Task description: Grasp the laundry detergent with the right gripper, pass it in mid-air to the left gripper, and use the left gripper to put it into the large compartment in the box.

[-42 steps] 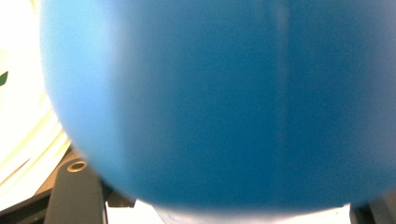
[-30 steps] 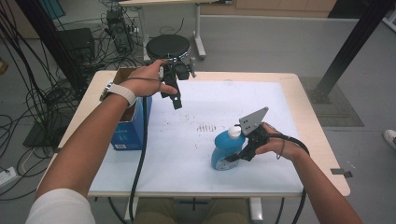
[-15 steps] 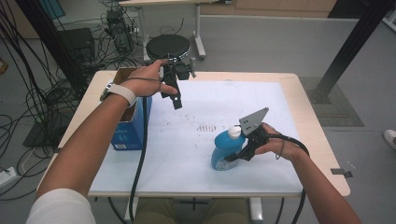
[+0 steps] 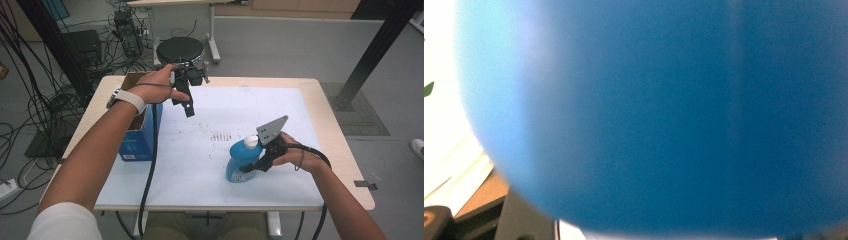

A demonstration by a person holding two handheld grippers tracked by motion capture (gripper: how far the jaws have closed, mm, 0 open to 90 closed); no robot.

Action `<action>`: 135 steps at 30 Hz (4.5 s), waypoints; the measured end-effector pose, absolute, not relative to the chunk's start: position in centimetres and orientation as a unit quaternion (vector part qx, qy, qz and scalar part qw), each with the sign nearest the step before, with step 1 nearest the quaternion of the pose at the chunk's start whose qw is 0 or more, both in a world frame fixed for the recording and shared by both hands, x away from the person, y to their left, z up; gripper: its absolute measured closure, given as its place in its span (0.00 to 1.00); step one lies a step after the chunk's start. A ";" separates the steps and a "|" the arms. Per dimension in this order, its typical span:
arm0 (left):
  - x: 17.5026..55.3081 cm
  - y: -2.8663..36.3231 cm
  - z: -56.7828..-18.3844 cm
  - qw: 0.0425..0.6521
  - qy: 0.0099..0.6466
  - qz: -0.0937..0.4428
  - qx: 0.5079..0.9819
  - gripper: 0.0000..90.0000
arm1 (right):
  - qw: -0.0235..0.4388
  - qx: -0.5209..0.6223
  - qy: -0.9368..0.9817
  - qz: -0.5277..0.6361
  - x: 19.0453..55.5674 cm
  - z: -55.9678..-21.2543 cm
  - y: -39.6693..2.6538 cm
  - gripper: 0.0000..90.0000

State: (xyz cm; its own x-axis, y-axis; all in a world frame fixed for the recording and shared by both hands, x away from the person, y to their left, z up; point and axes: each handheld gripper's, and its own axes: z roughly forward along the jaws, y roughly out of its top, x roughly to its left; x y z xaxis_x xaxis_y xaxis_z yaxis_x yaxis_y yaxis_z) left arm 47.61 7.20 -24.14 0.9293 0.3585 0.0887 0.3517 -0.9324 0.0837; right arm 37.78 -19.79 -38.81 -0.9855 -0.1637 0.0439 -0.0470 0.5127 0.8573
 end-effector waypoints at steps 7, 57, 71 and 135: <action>47.6 7.2 -24.1 0.035 0.181 0.051 0.982 0.13 | 0.061 0.067 -0.865 -0.493 37.8 -38.9 -19.8 0.46; 47.2 7.1 -23.8 0.034 0.180 0.053 0.982 0.13 | 0.057 0.066 -0.867 -0.491 37.8 -38.8 -19.8 0.47; 47.1 6.9 -23.8 0.037 0.179 0.053 0.982 0.13 | 0.058 0.064 -0.867 -0.491 37.8 -38.8 -19.8 0.47; 47.1 7.2 -23.7 0.041 0.183 0.056 0.981 0.13 | 0.066 0.064 -0.867 -0.489 38.1 -38.8 -19.6 0.47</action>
State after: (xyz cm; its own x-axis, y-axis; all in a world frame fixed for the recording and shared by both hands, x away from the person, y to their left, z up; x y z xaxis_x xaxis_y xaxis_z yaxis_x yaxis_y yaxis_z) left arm 47.07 7.24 -23.67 0.9268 0.3633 0.0949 0.3542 -0.9298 0.1003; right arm 38.10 -19.63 -38.77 -0.9832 -0.1754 0.0509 -0.0472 0.5132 0.8570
